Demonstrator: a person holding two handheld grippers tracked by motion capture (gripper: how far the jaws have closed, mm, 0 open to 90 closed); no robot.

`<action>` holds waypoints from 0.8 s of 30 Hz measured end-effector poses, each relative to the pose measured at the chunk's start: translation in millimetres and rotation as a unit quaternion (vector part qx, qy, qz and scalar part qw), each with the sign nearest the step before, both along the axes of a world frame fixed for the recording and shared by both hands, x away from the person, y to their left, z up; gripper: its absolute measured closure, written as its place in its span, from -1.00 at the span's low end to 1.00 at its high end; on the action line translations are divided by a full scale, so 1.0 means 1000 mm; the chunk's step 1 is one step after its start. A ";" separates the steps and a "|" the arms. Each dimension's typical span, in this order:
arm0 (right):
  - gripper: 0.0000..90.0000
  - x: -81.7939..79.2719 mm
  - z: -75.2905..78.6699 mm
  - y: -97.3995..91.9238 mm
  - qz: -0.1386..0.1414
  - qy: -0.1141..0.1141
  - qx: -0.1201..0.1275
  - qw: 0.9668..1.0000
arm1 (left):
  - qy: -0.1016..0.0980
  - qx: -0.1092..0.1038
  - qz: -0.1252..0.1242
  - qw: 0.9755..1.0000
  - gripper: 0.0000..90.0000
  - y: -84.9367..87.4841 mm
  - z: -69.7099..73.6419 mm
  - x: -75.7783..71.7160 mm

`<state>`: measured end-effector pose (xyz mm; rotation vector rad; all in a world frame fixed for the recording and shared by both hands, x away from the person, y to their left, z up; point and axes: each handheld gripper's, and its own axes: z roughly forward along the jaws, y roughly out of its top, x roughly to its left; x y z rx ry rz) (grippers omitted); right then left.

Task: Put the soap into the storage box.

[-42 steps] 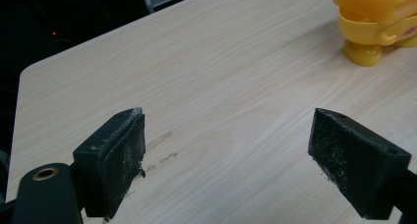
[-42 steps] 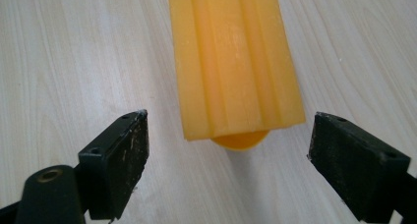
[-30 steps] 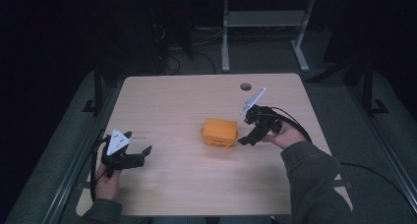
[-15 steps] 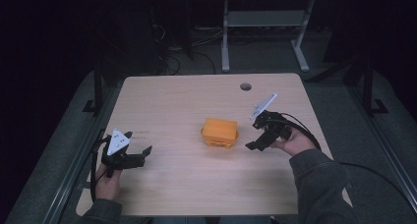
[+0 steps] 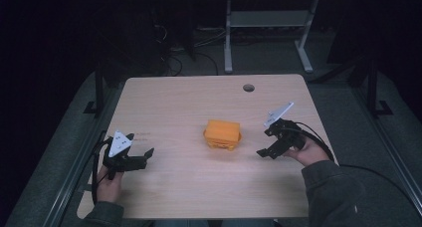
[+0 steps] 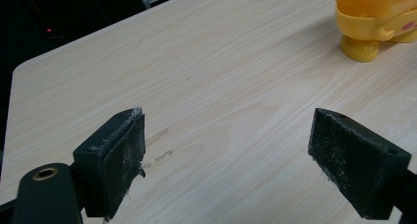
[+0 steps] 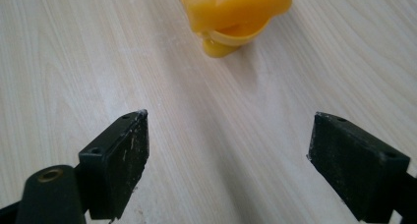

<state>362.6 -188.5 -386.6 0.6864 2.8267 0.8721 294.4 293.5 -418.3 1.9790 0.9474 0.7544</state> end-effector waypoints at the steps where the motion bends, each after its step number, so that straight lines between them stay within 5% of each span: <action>1: -0.67 -0.002 -0.001 -0.002 -0.003 0.002 0.001 1.000 | 0.000 0.001 0.000 1.000 -0.70 0.000 0.000 0.000; 24: -0.67 -0.026 -0.025 -0.042 -0.053 0.019 0.023 0.998 | 0.003 0.007 -0.003 1.000 -0.70 -0.002 -0.002 0.001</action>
